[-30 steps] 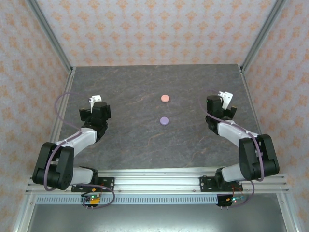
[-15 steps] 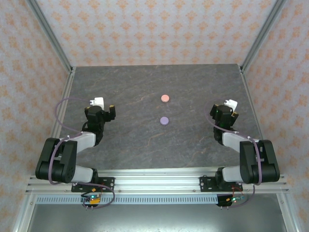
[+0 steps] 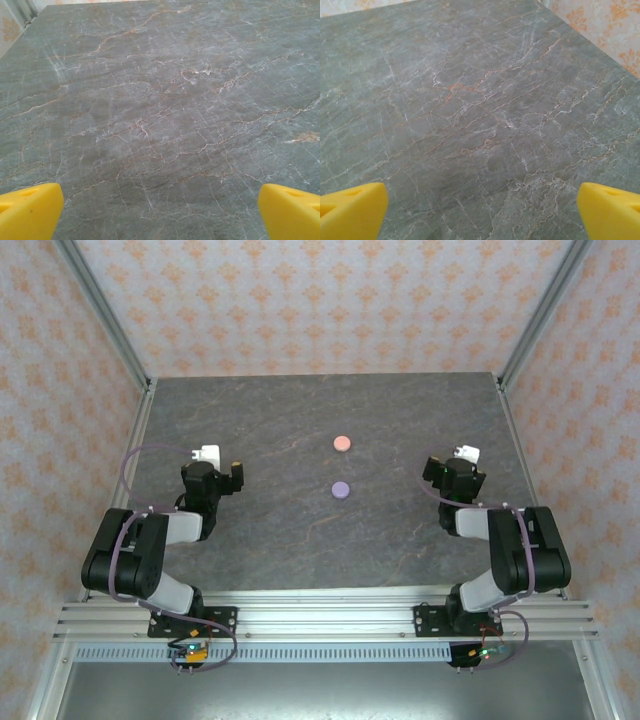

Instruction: Insert the wireless bluetooth earbuds into the charging case

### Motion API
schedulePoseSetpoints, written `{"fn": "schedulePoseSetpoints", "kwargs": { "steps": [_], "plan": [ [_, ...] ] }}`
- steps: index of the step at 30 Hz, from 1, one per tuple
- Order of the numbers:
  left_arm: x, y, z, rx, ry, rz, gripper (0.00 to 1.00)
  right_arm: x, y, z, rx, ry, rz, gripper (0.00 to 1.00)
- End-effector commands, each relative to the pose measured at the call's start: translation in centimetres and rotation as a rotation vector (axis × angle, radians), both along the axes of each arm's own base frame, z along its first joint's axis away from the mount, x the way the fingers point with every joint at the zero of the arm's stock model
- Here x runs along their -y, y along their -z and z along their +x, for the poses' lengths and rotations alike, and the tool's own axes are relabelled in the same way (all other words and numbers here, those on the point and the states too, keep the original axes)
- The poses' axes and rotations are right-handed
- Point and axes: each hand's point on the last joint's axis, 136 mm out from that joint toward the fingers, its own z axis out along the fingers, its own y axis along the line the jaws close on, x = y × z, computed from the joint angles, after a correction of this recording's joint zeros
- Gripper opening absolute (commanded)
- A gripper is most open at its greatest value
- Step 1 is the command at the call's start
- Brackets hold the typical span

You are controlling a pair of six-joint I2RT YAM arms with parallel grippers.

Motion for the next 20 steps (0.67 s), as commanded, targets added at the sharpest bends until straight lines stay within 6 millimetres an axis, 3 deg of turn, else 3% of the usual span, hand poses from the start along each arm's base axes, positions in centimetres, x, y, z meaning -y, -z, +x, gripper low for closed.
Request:
{"fn": "schedulePoseSetpoints", "kwargs": {
  "steps": [1, 20],
  "plan": [
    [-0.96, -1.48, 0.77, 0.051, -0.044, 0.005, 1.00, -0.30, -1.57, 0.99, 0.059, -0.020, 0.002, 0.99],
    [-0.93, -1.48, 0.79, 0.050, -0.043, 0.005, 1.00, -0.64, -1.05, 0.68, 0.067, -0.044, 0.002, 0.99]
  ]
}}
